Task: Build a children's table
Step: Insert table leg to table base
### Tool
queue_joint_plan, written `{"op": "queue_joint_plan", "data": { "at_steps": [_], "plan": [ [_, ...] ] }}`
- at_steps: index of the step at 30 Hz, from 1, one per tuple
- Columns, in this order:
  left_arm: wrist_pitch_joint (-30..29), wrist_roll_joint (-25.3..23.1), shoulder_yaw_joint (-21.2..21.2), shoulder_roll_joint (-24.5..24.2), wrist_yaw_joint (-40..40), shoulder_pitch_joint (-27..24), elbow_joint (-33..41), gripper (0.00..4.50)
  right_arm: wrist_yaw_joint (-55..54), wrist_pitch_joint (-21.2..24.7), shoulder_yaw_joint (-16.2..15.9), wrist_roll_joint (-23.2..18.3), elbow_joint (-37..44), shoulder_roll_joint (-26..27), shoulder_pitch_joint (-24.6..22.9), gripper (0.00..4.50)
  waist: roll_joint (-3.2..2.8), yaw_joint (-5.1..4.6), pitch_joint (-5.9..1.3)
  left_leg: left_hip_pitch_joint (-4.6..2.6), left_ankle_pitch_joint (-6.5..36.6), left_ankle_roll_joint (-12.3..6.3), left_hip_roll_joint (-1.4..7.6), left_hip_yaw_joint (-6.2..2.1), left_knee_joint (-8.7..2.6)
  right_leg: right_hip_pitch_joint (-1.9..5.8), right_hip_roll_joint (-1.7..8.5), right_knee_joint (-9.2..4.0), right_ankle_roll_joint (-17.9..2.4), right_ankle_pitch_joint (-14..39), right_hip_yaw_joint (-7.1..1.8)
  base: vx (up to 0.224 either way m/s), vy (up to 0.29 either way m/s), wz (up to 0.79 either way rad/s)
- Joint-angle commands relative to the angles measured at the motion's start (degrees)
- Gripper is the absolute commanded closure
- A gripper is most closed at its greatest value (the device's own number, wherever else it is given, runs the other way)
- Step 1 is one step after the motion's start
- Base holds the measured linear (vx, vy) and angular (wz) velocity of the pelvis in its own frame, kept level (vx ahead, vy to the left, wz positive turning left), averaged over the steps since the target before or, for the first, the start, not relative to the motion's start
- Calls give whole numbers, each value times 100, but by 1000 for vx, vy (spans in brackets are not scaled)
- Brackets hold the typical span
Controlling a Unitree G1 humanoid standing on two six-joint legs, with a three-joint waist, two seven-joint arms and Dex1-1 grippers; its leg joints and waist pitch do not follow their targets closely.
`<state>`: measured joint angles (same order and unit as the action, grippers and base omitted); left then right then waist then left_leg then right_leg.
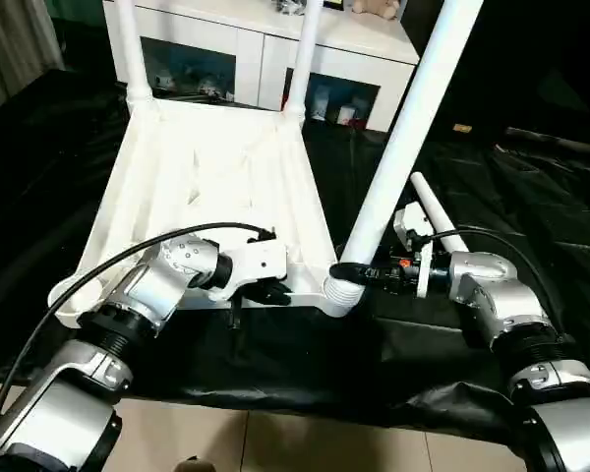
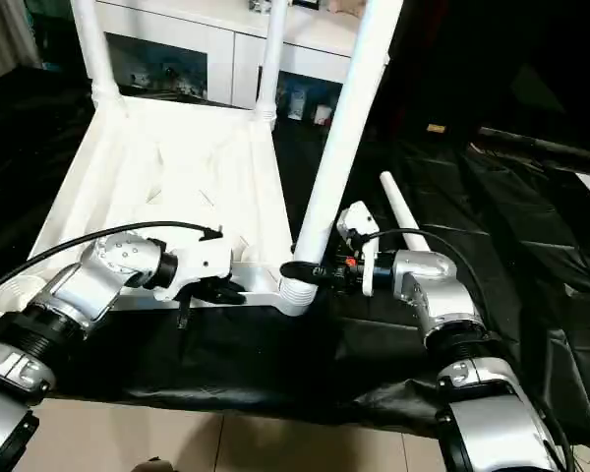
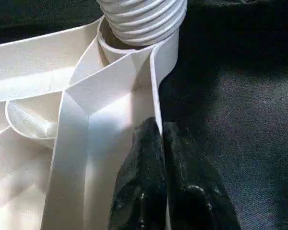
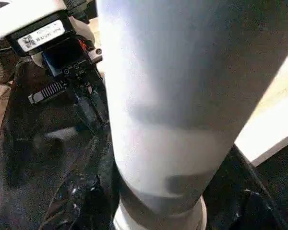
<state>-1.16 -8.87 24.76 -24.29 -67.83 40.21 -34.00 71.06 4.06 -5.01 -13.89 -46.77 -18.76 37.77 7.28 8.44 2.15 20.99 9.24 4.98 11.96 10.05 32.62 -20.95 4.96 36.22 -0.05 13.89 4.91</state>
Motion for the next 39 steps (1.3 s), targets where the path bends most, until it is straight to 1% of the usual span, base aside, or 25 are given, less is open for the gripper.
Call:
{"op": "queue_joint_plan", "data": {
  "at_steps": [1, 4, 10, 11, 12, 13, 14, 15, 16, 17, 18, 19, 21, 22, 23, 25, 27, 28, 30, 31, 33, 39],
  "plan": [
    [113, -187, 216, -5, -187, 76, 117, 450, -116, 96, -103, 275, -283, -121, -220, 264, -190, -27, -332, -131, 895, 49, 204, -28, -334, 218, 369, -308, -1484, -769, -287, 0, 0, 0],
    [113, -187, 216, -5, -187, 76, 117, 450, -116, 96, -103, 275, -283, -121, -220, 264, -189, -27, -336, -130, 848, 37, 201, -26, -327, 220, 364, -300, -1492, -839, -287, 0, 0, 0],
    [109, -185, 220, -8, -199, 76, 121, 450, -184, 96, -77, 272, -285, -101, -231, 264, -194, -27, -333, -135, 881, 39, 203, -26, -331, 216, 364, -303, -1500, -818, -285, 0, 0, 0],
    [71, -166, 213, -23, -203, 29, 194, 450, -523, -13, 247, 55, -297, -6, -229, 264, -124, -37, -331, -128, 862, 21, 204, -19, -329, 221, 362, -309, -1492, -801, -285, 0, 0, 0],
    [23, -131, 193, -48, -206, -43, 305, 450, -925, -132, 676, -252, -221, 101, -257, 264, -164, -25, -329, -138, 826, 72, 213, -25, -346, 202, 398, -299, -1484, -739, -299, 0, 0, 0],
    [3, -107, 175, -66, -207, -86, 375, 450, -1103, -175, 887, -416, -139, 148, -283, 264, -166, -23, -338, -133, 872, 43, 221, -27, -337, 211, 405, -293, -1505, -766, -298, 0, 0, 0],
    [3, -107, 175, -66, -207, -86, 375, 450, -1103, -175, 887, -416, -139, 148, -283, 264, -158, -29, -339, -126, 864, 32, 218, -32, -340, 218, 395, -294, -1505, -774, -291, 0, 0, 0],
    [-5, -78, 147, -74, -198, -108, 426, 450, -1124, -167, 924, -451, -74, 147, -305, 264, -163, -49, -330, -123, 897, 10, 207, -29, -341, 211, 378, -303, -1500, -704, -283, 0, 0, 0],
    [-5, -73, 142, -73, -195, -109, 432, 450, -1129, -172, 928, -452, -70, 146, -306, 264, -163, -57, -328, -118, 917, 10, 207, -29, -344, 219, 381, -309, -1492, -644, -283, 0, 0, 0],
    [-5, -45, 114, -69, -179, -118, 464, 450, -1158, -196, 949, -459, -51, 141, -312, 264, -176, -61, -314, -120, 953, 19, 207, -26, -350, 206, 383, -324, -1470, -502, -287, 0, 0, 0],
    [-17, -28, 98, -64, -169, -127, 483, 450, -1169, -199, 965, -468, -62, 137, -308, 264, -177, -61, -315, -125, 982, 30, 210, -22, -349, 204, 389, -333, -1452, -413, -293, 0, 0, 0],
    [-24, -19, 90, -61, -164, -133, 495, 450, -1175, -200, 974, -474, -71, 135, -306, 264, -175, -60, -316, -120, 947, 29, 210, -23, -346, 206, 388, -328, -1445, -429, -296, 0, 0, 0],
    [-29, -18, 91, -59, -162, -141, 506, 450, -1163, -186, 963, -465, -77, 128, -313, 264, -178, -61, -319, -116, 845, 5, 208, -22, -339, 207, 383, -316, -1449, -537, -295, 0, 0, 0],
    [-47, -20, 102, -68, -167, -170, 547, 450, -1121, -140, 917, -411, -60, 122, -351, 264, -155, -65, -319, -112, 802, -12, 206, -20, -336, 209, 379, -313, -1450, -578, -295, 0, 0, 0],
    [-52, -21, 105, -72, -169, -177, 559, 450, -1111, -128, 909, -398, -53, 122, -360, 264, -163, -62, -319, -111, 737, -39, 204, -22, -333, 210, 376, -305, -1456, -635, -291, 0, 0, 0],
    [-64, -23, 112, -84, -173, -195, 588, 450, -1076, -87, 880, -369, -33, 122, -379, 264, -159, -59, -316, -112, 708, -68, 201, -17, -328, 208, 376, -307, -1450, -647, -292, 0, 0, 0],
    [-57, -35, 137, -108, -195, -203, 599, 450, -898, 14, 709, -289, -45, 66, -369, 264, -159, -61, -316, -113, 709, -79, 200, -17, -329, 209, 376, -310, -1440, -610, -292, 0, 0, 0],
    [-49, -44, 150, -116, -199, -199, 594, 450, -791, 75, 607, -240, -76, 25, -345, 264, -144, -62, -317, -108, 697, -83, 198, -17, -326, 212, 374, -309, -1439, -613, -291, 0, 0, 0],
    [-48, -51, 157, -118, -191, -187, 585, 450, -694, 133, 527, -207, -124, -13, -302, 264, -151, -60, -321, -108, 649, -93, 196, -16, -320, 217, 371, -305, -1437, -651, -291, 0, 0, 0],
    [-48, -53, 157, -118, -189, -183, 582, 450, -666, 139, 506, -195, -137, -24, -287, 264, -142, -62, -321, -108, 634, -100, 195, -15, -318, 217, 370, -304, -1442, -666, -289, 0, 0, 0],
    [-53, -73, 156, -125, -183, -190, 597, 450, -495, 205, 358, -92, -123, -88, -222, 264, -131, -62, -321, -100, 571, -133, 191, -11, -309, 218, 370, -297, -1444, -705, -290, 0, 0, 0],
    [-75, -82, 174, -126, -167, -220, 653, 450, -351, 329, 211, 13, -193, -136, -105, 264, -122, -49, -319, -110, 507, -165, 193, -6, -303, 210, 365, -293, -1456, -709, -286, 0, 0, 0]
  ]
}}
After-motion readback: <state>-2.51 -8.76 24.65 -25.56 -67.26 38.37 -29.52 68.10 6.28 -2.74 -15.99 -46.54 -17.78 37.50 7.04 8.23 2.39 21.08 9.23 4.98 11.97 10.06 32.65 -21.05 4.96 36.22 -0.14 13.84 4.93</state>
